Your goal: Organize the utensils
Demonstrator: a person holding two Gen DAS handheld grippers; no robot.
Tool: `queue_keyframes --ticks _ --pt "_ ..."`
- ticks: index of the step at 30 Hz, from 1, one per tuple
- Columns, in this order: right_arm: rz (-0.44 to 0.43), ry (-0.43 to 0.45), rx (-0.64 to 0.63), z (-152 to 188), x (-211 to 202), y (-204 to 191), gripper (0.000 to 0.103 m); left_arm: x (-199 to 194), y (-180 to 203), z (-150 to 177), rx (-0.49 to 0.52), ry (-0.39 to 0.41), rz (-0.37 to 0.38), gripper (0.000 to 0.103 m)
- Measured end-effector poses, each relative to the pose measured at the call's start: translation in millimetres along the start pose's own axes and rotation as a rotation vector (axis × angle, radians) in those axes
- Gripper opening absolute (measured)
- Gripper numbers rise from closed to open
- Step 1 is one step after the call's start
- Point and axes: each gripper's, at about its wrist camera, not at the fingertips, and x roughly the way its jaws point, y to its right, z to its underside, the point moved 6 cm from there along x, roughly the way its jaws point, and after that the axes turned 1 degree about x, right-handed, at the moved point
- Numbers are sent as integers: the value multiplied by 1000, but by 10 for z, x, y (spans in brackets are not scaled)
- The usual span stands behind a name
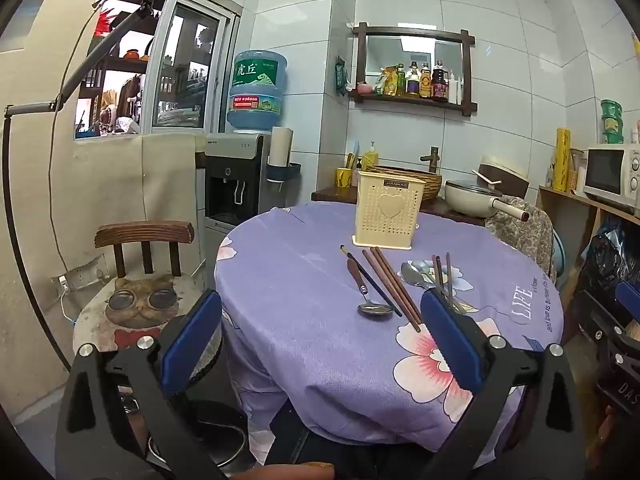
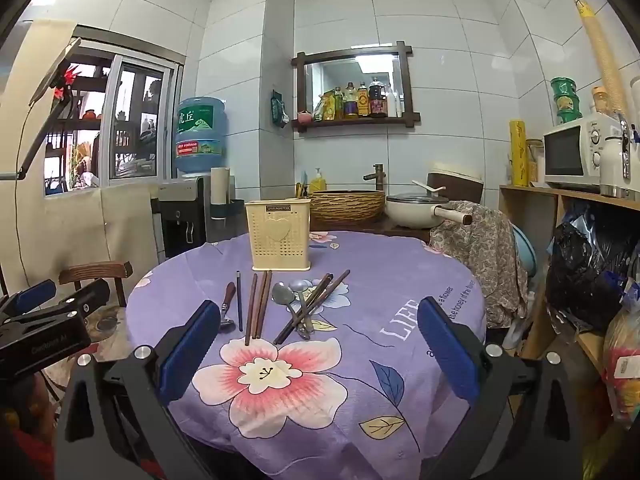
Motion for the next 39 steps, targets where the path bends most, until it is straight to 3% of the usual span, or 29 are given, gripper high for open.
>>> queue_keyframes --ticks 39 --pt "-5 -2 18 15 0 5 97 -10 50 -41 24 -1 -2 98"
